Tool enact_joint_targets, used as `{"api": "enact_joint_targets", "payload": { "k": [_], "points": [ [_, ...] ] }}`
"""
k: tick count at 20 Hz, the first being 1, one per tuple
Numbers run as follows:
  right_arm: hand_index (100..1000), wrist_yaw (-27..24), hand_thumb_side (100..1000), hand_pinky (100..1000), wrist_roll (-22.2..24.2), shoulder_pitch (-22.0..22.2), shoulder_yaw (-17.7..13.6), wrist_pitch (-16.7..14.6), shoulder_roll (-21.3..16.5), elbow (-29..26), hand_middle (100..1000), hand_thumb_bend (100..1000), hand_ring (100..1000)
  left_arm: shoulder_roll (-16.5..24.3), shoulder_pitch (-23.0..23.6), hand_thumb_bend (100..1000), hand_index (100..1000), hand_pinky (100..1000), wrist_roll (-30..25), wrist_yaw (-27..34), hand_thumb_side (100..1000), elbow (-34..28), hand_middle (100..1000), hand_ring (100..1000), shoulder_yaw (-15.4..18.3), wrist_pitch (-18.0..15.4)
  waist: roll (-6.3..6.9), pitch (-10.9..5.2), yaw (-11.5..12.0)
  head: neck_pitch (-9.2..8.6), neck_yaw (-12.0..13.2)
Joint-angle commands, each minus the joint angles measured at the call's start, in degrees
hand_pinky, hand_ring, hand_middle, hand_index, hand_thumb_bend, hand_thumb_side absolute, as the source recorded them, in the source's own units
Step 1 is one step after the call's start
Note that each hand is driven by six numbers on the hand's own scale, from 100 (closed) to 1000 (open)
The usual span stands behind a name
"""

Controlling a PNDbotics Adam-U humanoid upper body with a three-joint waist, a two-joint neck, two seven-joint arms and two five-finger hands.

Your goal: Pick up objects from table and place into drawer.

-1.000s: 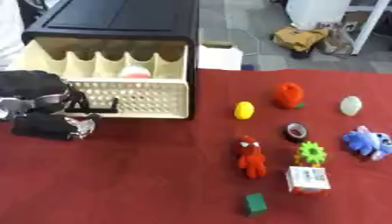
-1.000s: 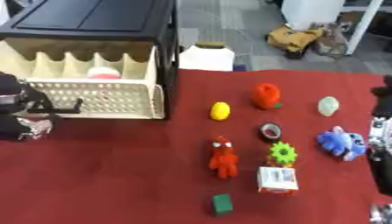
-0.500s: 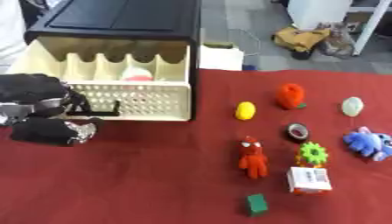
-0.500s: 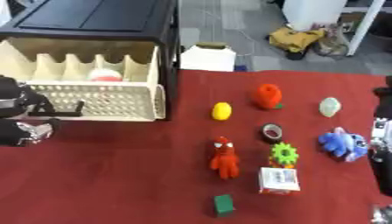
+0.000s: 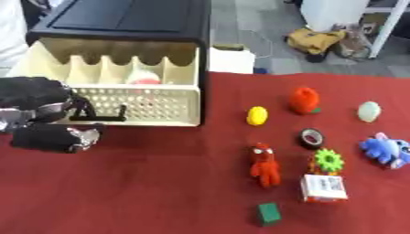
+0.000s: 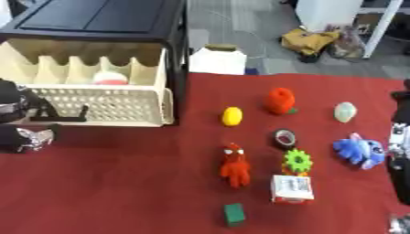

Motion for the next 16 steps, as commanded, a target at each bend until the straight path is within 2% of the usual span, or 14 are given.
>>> {"api": "enact_joint_targets", "payload": {
  "k": [1, 16],
  "points": [
    [808, -0.4, 871, 714, -0.2, -0.5, -0.2, -0.1, -0.4, -0.9, 619, 100, 713, 1.9, -0.4, 148, 956, 100, -1.6, 0.0, 1000, -0.7, 100, 100, 1.3, 1.9, 0.08, -0.98, 0.0, -0.45, 0.1],
    [808, -0.4, 871, 714, -0.4, -0.4, -0.4, 0.0, -0.5, -0.9, 619, 100, 714, 2.7, -0.3, 126, 936, 100, -1.3, 3.3, 1000, -5.7, 100, 100, 4.9, 3.4, 0.03, -1.23, 0.4, -0.24, 0.0]
  ]
}}
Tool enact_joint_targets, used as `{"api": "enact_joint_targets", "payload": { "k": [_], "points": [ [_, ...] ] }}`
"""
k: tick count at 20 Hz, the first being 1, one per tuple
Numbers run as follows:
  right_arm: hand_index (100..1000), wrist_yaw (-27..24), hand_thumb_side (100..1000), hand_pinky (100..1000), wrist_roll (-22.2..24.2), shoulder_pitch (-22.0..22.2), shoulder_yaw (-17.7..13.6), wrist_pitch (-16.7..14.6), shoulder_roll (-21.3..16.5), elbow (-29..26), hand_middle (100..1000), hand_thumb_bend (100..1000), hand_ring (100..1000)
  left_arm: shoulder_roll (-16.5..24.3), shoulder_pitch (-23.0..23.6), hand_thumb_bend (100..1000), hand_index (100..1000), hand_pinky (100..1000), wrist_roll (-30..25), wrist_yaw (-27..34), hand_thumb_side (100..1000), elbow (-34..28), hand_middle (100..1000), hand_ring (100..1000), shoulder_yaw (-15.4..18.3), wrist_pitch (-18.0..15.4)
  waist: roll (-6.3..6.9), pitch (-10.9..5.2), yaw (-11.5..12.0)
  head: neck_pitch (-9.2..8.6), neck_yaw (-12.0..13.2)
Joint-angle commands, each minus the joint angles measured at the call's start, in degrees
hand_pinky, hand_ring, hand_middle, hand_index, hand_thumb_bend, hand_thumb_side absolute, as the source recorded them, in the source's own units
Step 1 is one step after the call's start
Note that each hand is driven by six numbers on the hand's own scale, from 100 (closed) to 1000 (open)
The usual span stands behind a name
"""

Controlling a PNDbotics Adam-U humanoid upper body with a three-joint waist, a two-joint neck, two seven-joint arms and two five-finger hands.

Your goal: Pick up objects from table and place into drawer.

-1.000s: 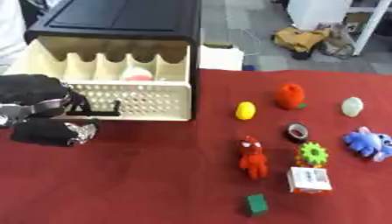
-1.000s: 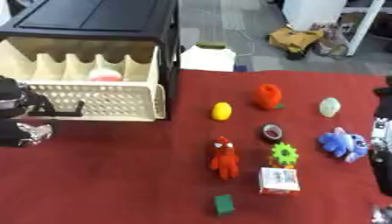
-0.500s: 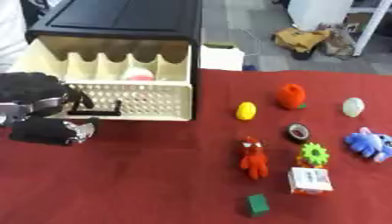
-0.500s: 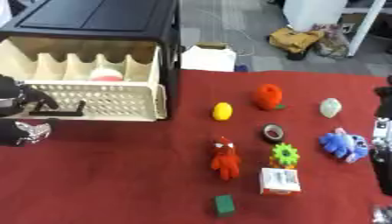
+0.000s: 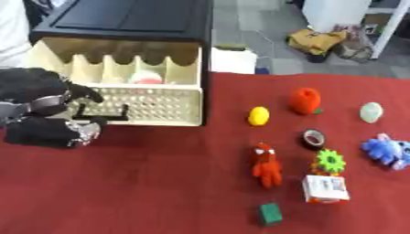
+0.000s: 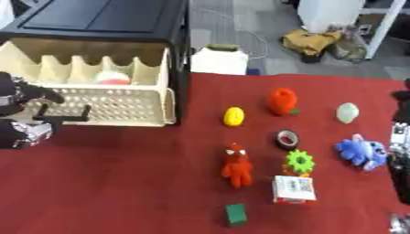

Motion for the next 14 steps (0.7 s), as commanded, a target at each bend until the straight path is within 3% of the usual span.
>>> {"api": "enact_joint_targets", "payload": {
  "k": [1, 10, 14],
  "points": [
    [808, -0.4, 870, 714, -0.4, -0.3, -0.4, 0.0, -0.5, -0.9, 619, 100, 714, 2.4, -0.7, 124, 933, 100, -1.8, 1.2, 1000, -1.6, 100, 100, 2.4, 2.5, 0.15, -1.26, 0.1, -0.19, -0.1],
    [808, -0.4, 870, 713, -0.8, -0.1, -0.6, 0.1, -0.6, -0.9, 620, 100, 714, 1.1, -1.3, 100, 899, 100, 3.2, 5.6, 1000, -1.7, 100, 100, 7.0, 1.0, 0.09, -1.64, 0.4, 0.22, -0.5],
    [808, -0.3, 872, 713, -1.0, 0.0, -0.7, 0.0, -0.7, -0.9, 622, 100, 715, -1.1, -1.3, 192, 871, 100, 11.8, 10.2, 1000, -1.7, 100, 100, 10.4, 1.0, -0.10, -1.82, 0.6, 0.47, -1.0]
  ]
}}
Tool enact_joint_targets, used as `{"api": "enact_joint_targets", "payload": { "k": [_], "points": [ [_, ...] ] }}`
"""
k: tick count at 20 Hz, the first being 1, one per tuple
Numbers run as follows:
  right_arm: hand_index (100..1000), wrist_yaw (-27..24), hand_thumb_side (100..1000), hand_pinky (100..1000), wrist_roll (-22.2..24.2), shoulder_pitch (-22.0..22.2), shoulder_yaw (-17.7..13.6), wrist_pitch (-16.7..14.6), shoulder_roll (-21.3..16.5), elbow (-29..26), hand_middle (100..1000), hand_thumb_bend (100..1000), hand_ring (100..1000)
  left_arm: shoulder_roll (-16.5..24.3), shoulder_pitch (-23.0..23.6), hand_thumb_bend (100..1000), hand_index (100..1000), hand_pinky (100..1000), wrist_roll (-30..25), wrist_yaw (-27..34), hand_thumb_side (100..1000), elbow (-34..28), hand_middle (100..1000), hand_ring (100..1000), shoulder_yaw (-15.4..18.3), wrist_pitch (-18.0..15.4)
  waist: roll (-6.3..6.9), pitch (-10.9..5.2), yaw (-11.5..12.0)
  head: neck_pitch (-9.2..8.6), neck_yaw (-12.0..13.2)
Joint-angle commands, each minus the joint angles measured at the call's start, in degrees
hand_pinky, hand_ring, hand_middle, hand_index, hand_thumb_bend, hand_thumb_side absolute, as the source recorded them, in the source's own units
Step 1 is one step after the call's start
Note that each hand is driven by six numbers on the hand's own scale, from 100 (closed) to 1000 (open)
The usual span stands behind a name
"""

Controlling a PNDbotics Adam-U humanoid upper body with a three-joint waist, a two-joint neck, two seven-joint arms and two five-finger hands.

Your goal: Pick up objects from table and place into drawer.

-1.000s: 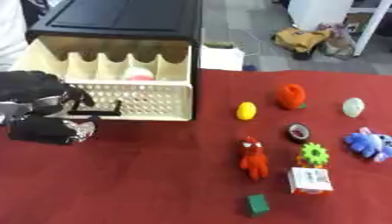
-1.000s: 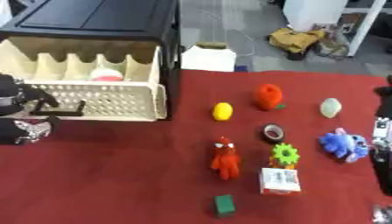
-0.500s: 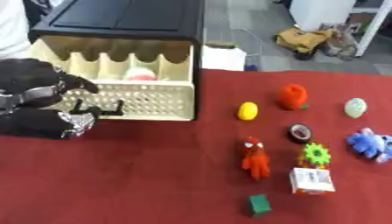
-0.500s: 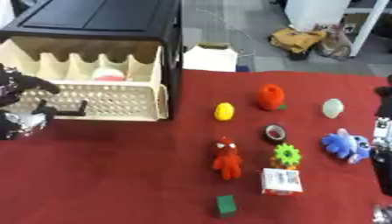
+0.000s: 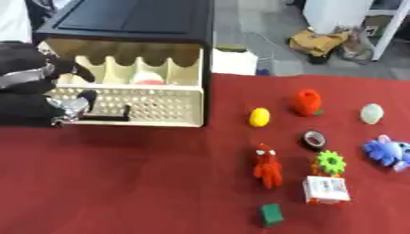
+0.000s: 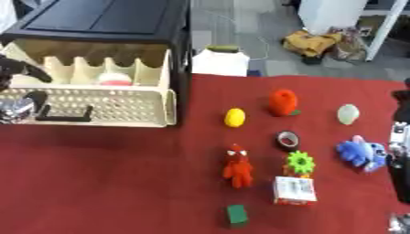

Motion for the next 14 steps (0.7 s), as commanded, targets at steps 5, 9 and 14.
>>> {"api": "enact_joint_targets", "payload": {
  "k": [5, 9, 14],
  "points": [
    [808, -0.4, 874, 713, -0.5, -0.2, -0.6, -0.4, -1.5, -0.9, 624, 100, 716, -2.5, -0.2, 184, 843, 100, 17.6, 8.6, 1000, -0.7, 100, 100, 5.7, 0.6, -0.03, -1.57, 0.4, 0.73, -0.9],
    [809, -0.3, 881, 713, -0.5, 0.0, -0.4, -0.9, -2.7, -0.9, 627, 100, 718, -4.4, 1.4, 216, 813, 100, 28.6, 13.6, 1000, -0.7, 100, 100, 7.4, 1.0, -0.03, -1.75, 0.5, 1.24, -1.0],
    [809, 0.0, 889, 713, -0.8, 0.1, -0.1, -1.5, -5.4, -0.9, 631, 100, 722, -8.7, 4.5, 243, 788, 100, 44.1, 19.3, 1000, -0.7, 100, 100, 9.6, 0.6, 0.05, -1.93, 0.3, 2.50, -1.2]
  ]
}}
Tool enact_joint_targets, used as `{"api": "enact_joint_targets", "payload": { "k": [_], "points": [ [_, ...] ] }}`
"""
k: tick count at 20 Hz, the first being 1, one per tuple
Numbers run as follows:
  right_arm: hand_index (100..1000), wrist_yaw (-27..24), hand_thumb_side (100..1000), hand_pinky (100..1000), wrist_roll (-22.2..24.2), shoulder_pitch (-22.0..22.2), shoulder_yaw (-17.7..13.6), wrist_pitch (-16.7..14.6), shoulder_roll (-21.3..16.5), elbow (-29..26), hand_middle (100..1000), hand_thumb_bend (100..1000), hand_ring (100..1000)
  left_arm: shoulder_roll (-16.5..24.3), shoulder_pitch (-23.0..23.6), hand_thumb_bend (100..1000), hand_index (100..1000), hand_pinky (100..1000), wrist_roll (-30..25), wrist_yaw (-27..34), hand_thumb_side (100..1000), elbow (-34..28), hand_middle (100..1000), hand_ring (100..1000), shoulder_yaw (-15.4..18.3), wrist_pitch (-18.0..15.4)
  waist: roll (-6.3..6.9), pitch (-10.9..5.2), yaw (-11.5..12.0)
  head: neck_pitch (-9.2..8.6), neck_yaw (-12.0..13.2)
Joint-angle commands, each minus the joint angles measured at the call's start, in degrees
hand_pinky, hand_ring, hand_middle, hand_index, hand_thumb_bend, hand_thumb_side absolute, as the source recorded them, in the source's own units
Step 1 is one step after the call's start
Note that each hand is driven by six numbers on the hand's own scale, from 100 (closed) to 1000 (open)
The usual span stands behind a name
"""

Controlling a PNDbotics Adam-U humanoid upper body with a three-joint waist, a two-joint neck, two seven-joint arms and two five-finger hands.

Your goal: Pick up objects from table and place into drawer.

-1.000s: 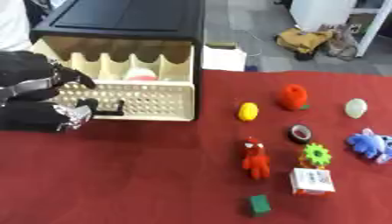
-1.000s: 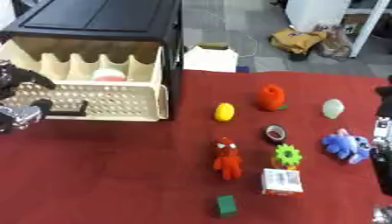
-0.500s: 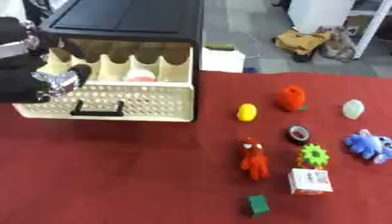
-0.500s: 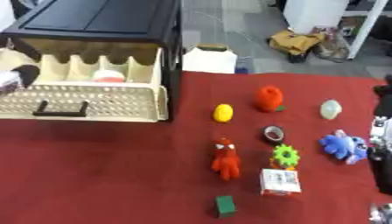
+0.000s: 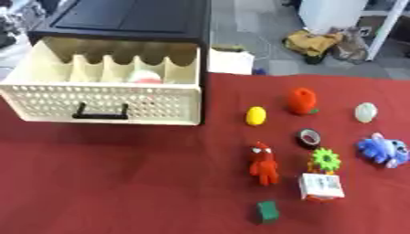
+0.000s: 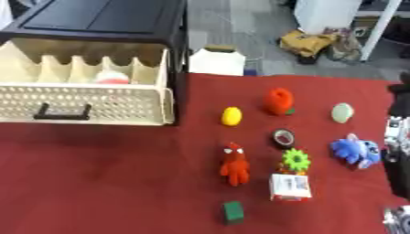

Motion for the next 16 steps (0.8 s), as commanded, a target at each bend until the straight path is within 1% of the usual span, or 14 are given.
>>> {"api": "enact_joint_targets", "payload": {
  "k": [1, 5, 8, 9, 10, 12, 16],
  "points": [
    [809, 0.0, 892, 713, -0.2, -0.1, 0.2, -0.5, -3.4, -0.9, 632, 100, 722, -2.0, 0.6, 251, 785, 100, 9.5, 3.2, 1000, -0.7, 100, 100, 2.2, -0.9, 0.25, -1.24, -0.1, 1.09, -0.2],
    [809, 0.1, 906, 714, -0.5, 0.0, 0.8, -0.8, -6.8, -0.9, 636, 100, 726, -6.7, 2.5, 256, 779, 100, 18.6, 6.1, 1000, -0.7, 100, 100, 2.9, -2.7, 0.16, -1.38, -0.3, 1.62, 0.0],
    [809, 0.2, 906, 714, -0.7, 0.1, 0.9, -0.8, -7.7, -0.9, 636, 100, 726, -7.6, 3.0, 256, 779, 100, 21.6, 7.4, 1000, -0.7, 100, 100, 2.6, -3.5, 0.18, -1.41, -0.3, 1.69, 0.1],
    [809, 0.8, 948, 713, -0.4, 0.1, 1.2, -1.0, -9.4, -0.9, 642, 100, 731, -9.4, 3.5, 234, 758, 100, 22.6, 8.1, 1000, -0.7, 100, 100, 2.9, -3.7, 0.04, -1.47, -0.5, 1.66, 0.2],
    [809, 1.3, 954, 713, -0.3, 0.1, 1.5, -1.1, -11.7, -0.9, 644, 100, 732, -11.7, 4.3, 234, 756, 100, 23.9, 8.9, 1000, -0.7, 100, 100, 3.3, -4.3, -0.03, -1.56, -0.5, 1.67, 0.3],
    [808, 2.2, 968, 714, -0.4, 0.1, 2.0, -1.0, -15.0, -0.9, 647, 100, 734, -14.6, 5.5, 232, 756, 100, 25.8, 10.0, 1000, -0.7, 100, 100, 3.4, -5.2, -0.08, -1.68, -0.7, 1.63, 0.4],
    [807, 3.4, 1000, 715, -0.5, 0.2, 2.6, -0.8, -19.9, -0.9, 651, 100, 737, -18.2, 6.6, 238, 757, 100, 27.6, 11.8, 1000, -0.7, 100, 100, 3.9, -6.6, -0.26, -1.81, -0.9, 1.39, 0.5]
  ]
}}
